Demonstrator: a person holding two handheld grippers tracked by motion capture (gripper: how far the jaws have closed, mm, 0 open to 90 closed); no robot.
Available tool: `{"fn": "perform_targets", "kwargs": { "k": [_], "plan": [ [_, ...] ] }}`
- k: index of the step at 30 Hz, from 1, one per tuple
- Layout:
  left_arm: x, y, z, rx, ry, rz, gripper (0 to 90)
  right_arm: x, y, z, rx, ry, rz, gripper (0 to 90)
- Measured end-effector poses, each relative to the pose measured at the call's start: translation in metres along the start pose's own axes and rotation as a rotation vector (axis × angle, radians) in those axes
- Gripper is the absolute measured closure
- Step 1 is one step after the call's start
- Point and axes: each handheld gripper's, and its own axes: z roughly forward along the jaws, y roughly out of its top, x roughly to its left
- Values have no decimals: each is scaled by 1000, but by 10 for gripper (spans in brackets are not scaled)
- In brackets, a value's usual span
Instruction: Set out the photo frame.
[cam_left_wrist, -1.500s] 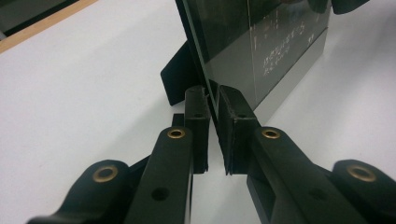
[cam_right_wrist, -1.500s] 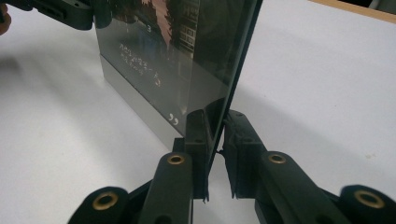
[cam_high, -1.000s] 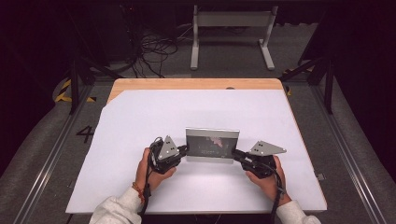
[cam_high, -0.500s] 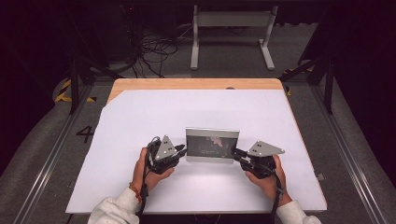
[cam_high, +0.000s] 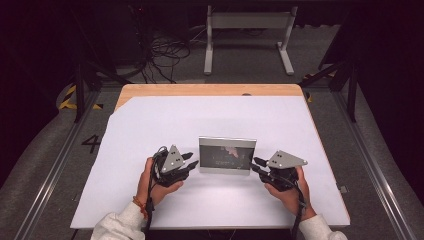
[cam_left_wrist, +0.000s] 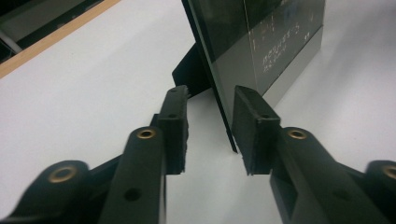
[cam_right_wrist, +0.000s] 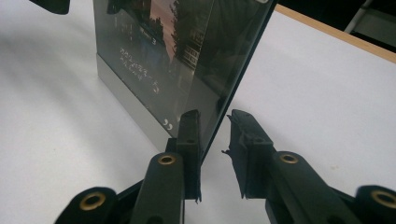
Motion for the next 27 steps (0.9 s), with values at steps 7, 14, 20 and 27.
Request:
{"fn": "perform_targets", "kwargs": {
  "k": [7, 14, 20, 27],
  "plan": [
    [1, -1, -3, 5, 16, 5, 504, 0, 0, -1, 13, -8, -13, 677],
    [0, -5, -7, 18, 32, 17, 397, 2, -1, -3, 31, -6, -33, 646],
    [0, -8, -9, 39, 38, 19, 294, 5, -2, -4, 52, -7, -72, 587],
    [-2, -10, -10, 62, 64, 63, 193, 5, -4, -3, 55, -3, -75, 385]
  ]
}}
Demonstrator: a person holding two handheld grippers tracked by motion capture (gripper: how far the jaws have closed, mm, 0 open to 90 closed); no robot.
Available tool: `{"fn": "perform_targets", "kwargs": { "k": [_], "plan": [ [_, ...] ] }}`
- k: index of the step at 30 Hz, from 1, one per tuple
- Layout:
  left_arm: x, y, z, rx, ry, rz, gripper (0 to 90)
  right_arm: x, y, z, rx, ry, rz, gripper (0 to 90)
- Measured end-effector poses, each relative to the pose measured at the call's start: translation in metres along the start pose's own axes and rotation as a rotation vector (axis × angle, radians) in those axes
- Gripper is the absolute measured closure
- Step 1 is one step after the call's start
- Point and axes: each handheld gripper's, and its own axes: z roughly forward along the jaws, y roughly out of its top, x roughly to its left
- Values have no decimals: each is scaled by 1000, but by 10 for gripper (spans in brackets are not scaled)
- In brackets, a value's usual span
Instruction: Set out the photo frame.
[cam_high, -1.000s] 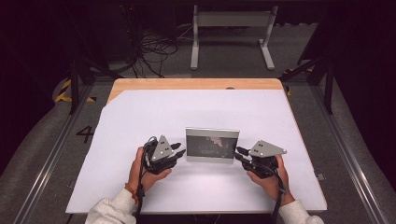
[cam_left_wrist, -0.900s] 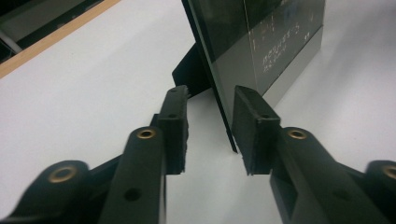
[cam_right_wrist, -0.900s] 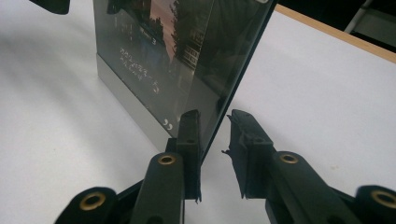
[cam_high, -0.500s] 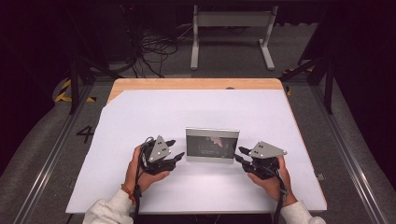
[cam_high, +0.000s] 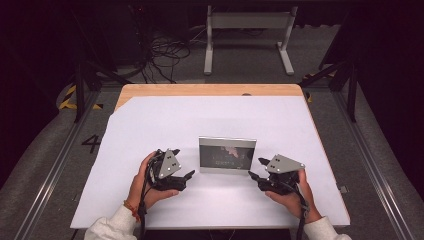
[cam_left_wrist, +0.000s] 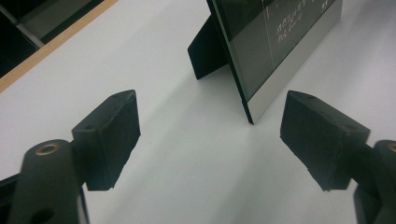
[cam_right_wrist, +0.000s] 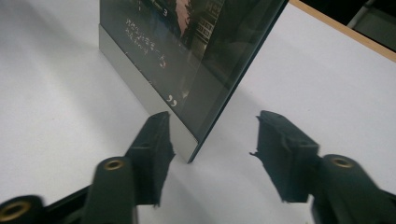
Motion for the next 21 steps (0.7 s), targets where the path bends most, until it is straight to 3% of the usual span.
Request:
{"fn": "perform_targets", "kwargs": {
  "k": [4, 10, 21],
  "plan": [
    [-3, -3, 1, 9, -9, 14, 154, 0, -2, 2, 29, -29, -12, 312],
    [-2, -9, -3, 9, -34, 18, 127, -1, -5, -1, 29, -43, -16, 247],
    [1, -22, -17, 15, -20, 1, 123, 4, -9, -9, 45, -53, -66, 193]
  ]
}}
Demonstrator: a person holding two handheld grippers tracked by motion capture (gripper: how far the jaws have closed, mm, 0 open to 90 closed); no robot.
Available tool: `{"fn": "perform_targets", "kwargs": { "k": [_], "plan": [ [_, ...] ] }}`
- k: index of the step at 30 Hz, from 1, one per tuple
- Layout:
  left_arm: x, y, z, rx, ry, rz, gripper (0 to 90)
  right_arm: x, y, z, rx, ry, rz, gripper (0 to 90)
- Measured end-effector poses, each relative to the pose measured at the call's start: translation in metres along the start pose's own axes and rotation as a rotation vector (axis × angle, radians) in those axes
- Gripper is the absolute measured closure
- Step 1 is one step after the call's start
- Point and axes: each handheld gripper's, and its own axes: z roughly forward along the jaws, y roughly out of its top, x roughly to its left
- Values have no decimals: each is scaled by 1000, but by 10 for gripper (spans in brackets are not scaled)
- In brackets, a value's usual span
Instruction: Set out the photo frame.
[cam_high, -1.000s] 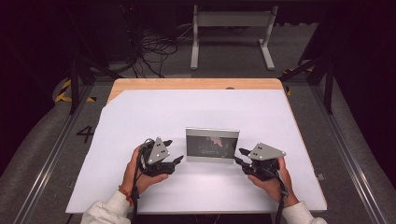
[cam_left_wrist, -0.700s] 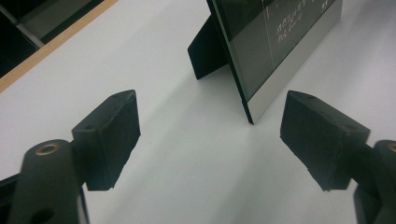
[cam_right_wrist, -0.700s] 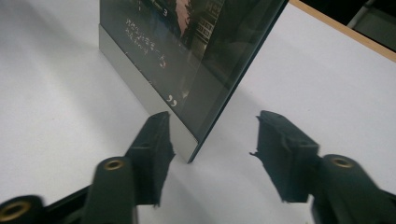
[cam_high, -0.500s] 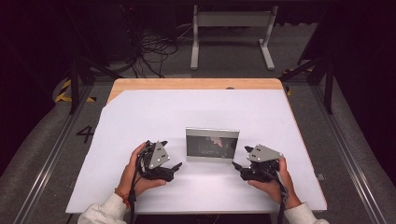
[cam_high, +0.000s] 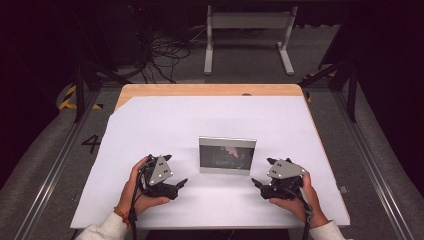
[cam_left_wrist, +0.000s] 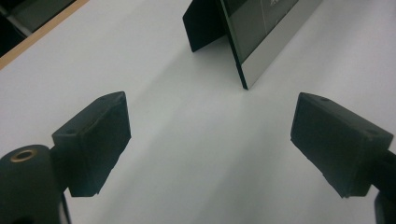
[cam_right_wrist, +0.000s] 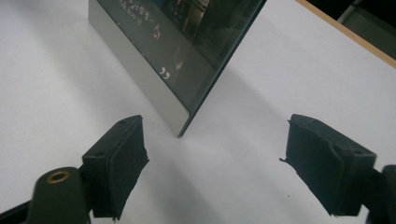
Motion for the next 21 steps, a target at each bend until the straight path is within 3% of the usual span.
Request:
{"fn": "perform_targets", "kwargs": {
  "k": [6, 10, 15, 21],
  "plan": [
    [5, -10, -11, -15, 4, -18, 117, 0, -4, -5, 0, -13, -8, 155],
    [4, -16, -16, 11, 30, -12, 100, 0, -9, -7, 6, -19, -9, 146],
    [5, -22, -22, -3, 10, -21, 78, -1, -12, -10, 8, -30, -8, 139],
    [8, -29, -28, -7, 24, -34, 64, -1, -16, -13, 3, -42, -9, 137]
  ]
}}
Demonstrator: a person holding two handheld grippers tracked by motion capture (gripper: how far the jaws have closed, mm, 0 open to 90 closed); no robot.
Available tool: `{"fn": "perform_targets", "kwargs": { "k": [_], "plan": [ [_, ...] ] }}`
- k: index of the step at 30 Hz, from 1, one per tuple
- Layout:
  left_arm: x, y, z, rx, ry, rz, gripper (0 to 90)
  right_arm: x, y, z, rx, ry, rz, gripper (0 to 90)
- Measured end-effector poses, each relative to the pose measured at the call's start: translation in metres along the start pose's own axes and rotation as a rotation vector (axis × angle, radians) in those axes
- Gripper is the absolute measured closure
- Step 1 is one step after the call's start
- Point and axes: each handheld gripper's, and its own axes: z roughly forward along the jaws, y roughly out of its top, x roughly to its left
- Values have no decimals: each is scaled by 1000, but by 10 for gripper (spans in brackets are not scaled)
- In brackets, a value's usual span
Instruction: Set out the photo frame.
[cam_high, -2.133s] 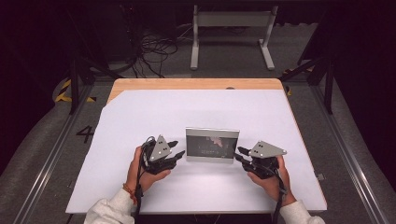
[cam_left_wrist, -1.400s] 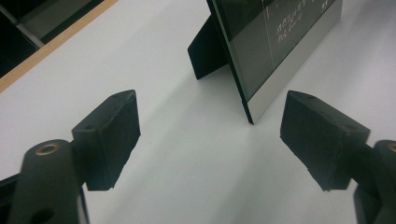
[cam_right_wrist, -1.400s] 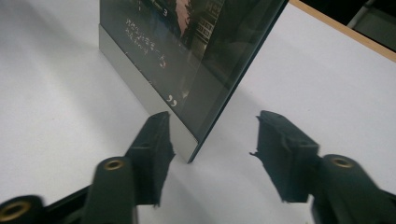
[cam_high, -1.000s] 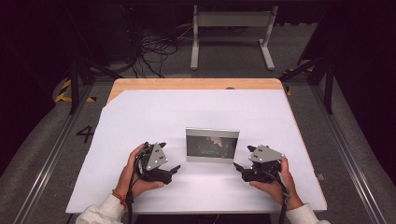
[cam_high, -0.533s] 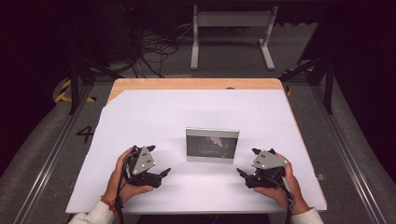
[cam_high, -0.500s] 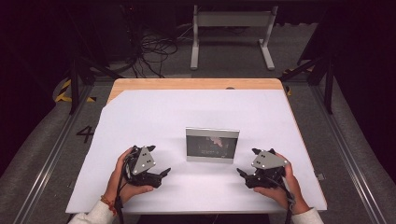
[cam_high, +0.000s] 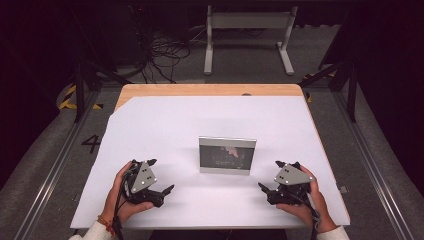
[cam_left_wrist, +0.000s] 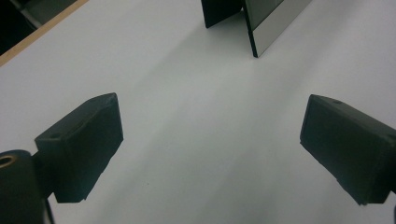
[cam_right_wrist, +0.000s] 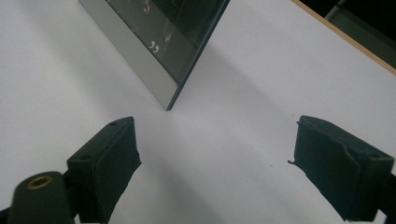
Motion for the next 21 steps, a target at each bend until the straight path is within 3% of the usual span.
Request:
{"fn": "perform_targets", "kwargs": {
  "k": [14, 21],
  "plan": [
    [13, -23, -21, -3, 35, -42, 51, -10, -18, -17, -5, -31, 30, 127],
    [22, -37, -28, -6, 43, -84, 57, -16, -30, -24, 1, -47, 59, 118]
  ]
}}
